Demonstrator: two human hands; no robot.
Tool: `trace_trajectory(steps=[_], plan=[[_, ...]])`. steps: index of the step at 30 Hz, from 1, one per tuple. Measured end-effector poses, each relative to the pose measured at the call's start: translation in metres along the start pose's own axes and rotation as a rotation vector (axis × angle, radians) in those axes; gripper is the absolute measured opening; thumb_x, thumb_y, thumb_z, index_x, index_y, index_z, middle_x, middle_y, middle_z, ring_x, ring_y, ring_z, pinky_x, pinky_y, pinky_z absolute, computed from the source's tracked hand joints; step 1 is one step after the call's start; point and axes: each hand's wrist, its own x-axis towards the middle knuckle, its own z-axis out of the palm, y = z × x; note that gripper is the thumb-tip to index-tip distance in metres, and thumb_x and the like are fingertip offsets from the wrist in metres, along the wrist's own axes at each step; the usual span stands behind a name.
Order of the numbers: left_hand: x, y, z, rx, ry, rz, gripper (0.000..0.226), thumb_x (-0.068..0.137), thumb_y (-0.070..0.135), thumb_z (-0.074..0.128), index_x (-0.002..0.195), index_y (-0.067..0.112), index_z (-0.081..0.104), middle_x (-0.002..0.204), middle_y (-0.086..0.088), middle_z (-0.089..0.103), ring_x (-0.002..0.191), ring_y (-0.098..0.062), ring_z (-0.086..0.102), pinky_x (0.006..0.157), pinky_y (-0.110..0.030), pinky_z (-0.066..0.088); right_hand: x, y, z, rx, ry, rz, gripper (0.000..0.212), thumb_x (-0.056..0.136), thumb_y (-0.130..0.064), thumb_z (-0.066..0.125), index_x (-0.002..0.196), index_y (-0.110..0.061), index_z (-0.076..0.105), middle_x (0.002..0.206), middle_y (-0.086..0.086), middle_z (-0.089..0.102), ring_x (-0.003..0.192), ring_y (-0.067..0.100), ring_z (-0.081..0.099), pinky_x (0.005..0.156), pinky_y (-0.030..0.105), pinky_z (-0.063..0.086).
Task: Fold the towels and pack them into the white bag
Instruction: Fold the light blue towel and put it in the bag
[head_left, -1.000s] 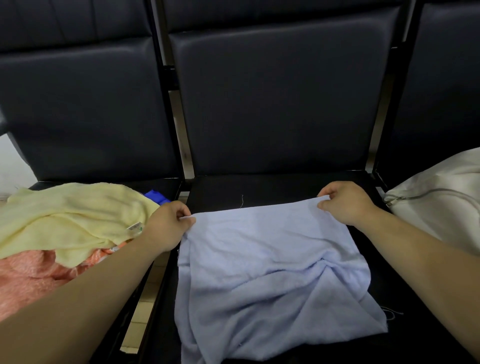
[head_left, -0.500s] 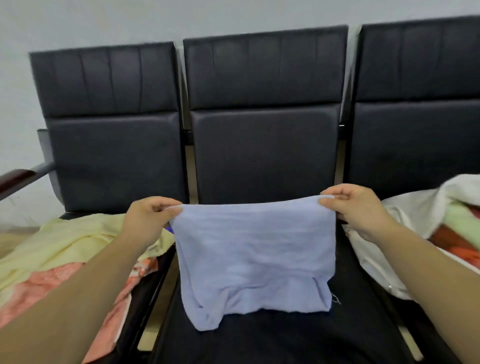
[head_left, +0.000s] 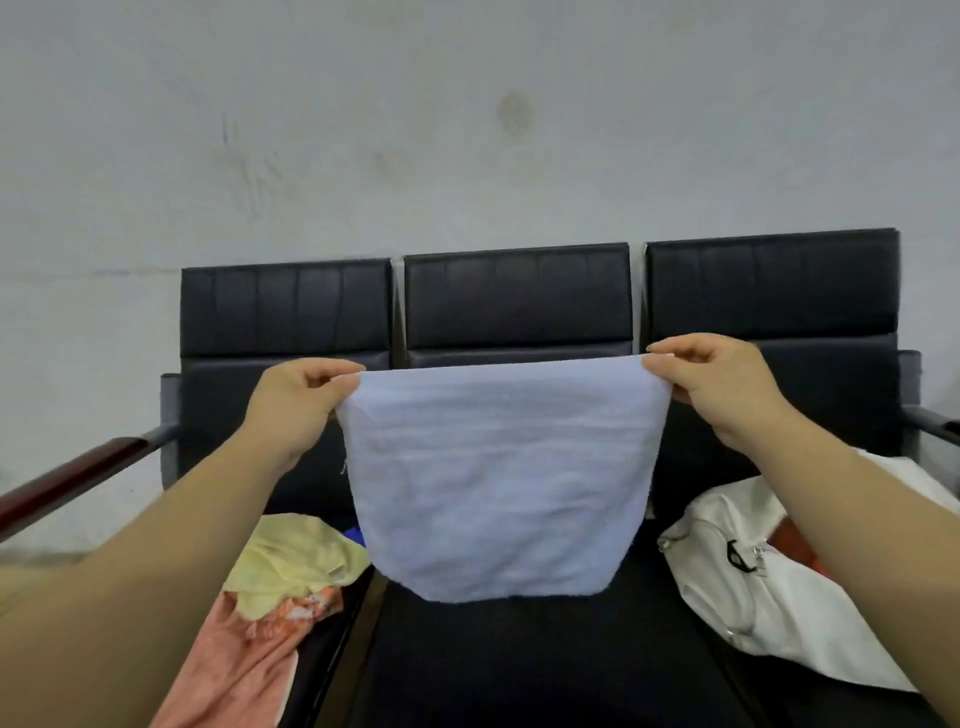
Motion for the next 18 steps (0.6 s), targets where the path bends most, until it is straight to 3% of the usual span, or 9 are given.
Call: trace_trajectory(steps=[7,12,18], plan=[[0.007,-0.041,0.024,0.051,-0.044,-0.144,0.014,0.090,0.017,0.075,0.089,0.031,0.079,0.098,0.006,0.076,0.099,-0.017,0.070,0.096,-0.046,0.057,0.015,0.052,0.017,-0.083,-0.005,0.159,0.010,0.082,-0.016,0.084,0.088,-0.023,0.079,0.090,0.000,0.077,0.092,0.024,0.074,0.089,0.048,0.061],[0.023,-0.054,0.046,-0.003,-0.004,-0.189,0.013,0.094,0.015,0.071,0.099,0.026,0.076,0.105,0.004,0.073,0.105,-0.019,0.066,0.099,-0.042,0.055,0.034,0.078,0.029,0.045,0.027,0.234,0.011,0.085,-0.015,0.081,0.095,-0.020,0.078,0.100,0.003,0.076,0.097,0.023,0.072,0.091,0.043,0.060],[0.019,-0.045,0.032,-0.083,-0.059,-0.131,0.012,0.093,0.013,0.072,0.101,0.019,0.078,0.099,-0.001,0.077,0.096,-0.016,0.071,0.079,-0.029,0.057,0.025,0.063,0.017,0.237,0.007,0.198,0.011,0.089,-0.009,0.076,0.099,-0.012,0.075,0.098,0.007,0.075,0.094,0.019,0.071,0.086,0.034,0.057]])
